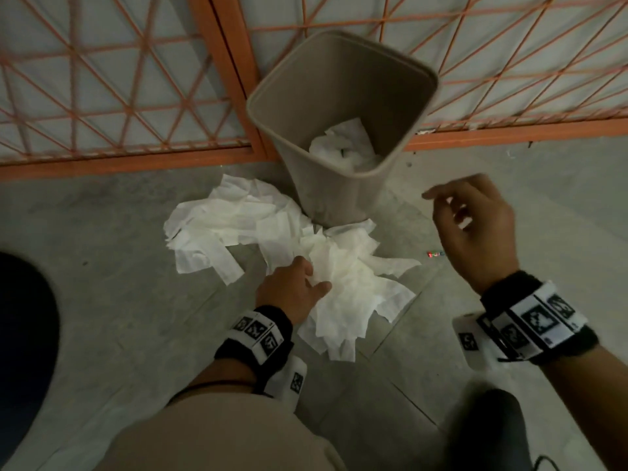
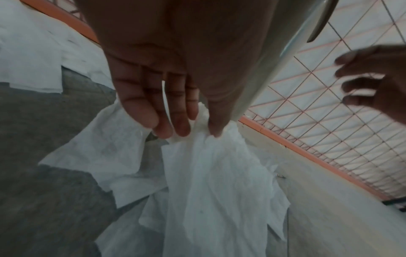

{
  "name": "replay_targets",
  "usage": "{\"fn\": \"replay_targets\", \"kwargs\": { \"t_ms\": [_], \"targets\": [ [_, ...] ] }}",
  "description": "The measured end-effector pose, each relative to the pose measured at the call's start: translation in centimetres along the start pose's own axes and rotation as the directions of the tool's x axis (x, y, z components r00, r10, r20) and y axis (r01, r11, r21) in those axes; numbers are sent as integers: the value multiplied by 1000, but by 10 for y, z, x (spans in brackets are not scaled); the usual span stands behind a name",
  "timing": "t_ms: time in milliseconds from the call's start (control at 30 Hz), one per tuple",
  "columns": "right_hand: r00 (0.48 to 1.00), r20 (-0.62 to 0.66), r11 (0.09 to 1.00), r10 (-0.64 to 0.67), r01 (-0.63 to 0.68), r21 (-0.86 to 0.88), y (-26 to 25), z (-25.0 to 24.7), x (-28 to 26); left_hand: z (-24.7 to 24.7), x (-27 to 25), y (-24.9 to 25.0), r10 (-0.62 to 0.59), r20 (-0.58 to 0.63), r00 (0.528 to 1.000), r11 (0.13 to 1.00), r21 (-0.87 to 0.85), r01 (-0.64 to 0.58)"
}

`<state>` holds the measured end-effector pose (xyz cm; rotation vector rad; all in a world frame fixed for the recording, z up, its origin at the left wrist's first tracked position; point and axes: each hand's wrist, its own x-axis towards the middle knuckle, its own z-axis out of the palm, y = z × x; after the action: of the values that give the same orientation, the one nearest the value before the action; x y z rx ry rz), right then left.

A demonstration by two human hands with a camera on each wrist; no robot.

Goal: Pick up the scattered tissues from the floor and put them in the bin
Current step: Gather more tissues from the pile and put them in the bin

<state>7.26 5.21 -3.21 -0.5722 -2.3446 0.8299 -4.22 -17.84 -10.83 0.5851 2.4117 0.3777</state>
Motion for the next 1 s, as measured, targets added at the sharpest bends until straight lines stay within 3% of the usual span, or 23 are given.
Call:
{"fn": "replay_targets", "kwargs": {
  "t_ms": [100,167,267,367,533,600,700,767,900,967,1000],
  "targets": [
    [963,247,992,108,-88,-88,33,25,-33,1,5,-5,71,-48,996,997,-1,-71],
    [896,411,983,168,-118,-143,47,42,-47,-4,2,-5,92,-60,994,994,-50,-95],
    [803,537,961,260,-159,-227,61,63,-56,-22,-12,-1,120,-127,985,974,-179,-142],
    [766,573,950,290,-157,-271,67,68,-57,-52,-32,5,163,-169,972,890,-399,-219],
    [806,506,949,308,-222,-224,60,46,-44,-117,-54,24,206,-267,941,793,-518,-320],
    [751,552,932,363,-299,-206,50,27,-32,-144,-59,37,222,-360,906,766,-510,-391],
    [678,619,906,397,-396,-147,29,-4,-15,-184,-67,65,259,-537,803,690,-479,-543],
    [697,600,898,393,-431,-88,13,-21,-4,-205,-69,87,296,-626,722,647,-425,-633],
    [807,497,940,320,-335,-61,-14,-42,17,-223,-45,124,405,-756,514,661,-146,-736],
    [846,462,959,266,-282,-36,-28,-50,28,-220,-24,138,426,-758,494,680,-91,-727],
    [861,449,964,240,-265,-9,-34,-54,33,-216,-15,143,440,-731,521,720,-60,-691]
  ]
}}
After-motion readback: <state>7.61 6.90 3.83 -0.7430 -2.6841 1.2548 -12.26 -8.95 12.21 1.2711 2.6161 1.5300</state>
